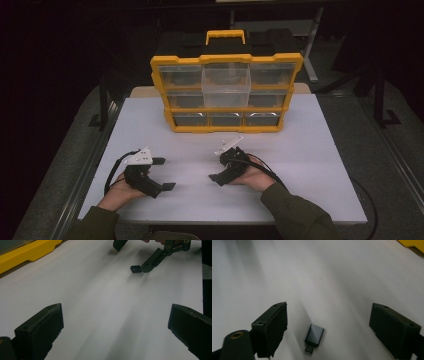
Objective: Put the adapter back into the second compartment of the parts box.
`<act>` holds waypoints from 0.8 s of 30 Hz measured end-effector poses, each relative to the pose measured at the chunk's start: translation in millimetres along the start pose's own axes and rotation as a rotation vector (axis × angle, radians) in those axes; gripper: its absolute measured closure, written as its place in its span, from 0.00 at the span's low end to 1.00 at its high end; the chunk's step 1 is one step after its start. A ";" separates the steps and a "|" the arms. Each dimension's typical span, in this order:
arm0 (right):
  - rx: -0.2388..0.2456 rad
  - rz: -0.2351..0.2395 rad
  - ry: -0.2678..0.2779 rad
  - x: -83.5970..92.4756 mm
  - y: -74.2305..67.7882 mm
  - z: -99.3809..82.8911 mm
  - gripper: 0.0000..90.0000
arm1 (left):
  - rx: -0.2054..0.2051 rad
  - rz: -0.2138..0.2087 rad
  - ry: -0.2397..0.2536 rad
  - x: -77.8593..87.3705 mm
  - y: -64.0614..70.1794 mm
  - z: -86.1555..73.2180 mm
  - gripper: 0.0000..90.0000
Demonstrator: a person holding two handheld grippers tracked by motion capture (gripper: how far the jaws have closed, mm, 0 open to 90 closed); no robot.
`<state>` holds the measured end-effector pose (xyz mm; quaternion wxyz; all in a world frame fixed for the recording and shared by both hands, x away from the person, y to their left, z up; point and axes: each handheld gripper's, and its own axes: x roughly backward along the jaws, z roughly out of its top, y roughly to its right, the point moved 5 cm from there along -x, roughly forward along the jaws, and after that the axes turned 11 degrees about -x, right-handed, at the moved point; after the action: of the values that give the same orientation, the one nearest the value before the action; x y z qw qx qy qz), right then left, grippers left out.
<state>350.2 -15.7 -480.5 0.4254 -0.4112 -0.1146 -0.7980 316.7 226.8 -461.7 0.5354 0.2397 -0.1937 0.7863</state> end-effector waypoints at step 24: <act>0.031 0.039 -0.047 1.3 -4.6 -3.9 0.53 | -0.001 0.000 0.003 0.4 0.1 0.0 0.00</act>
<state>344.0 -15.7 -481.3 0.4445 -0.4254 -0.1286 -0.7778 316.5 227.0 -461.5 0.5357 0.2384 -0.1932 0.7867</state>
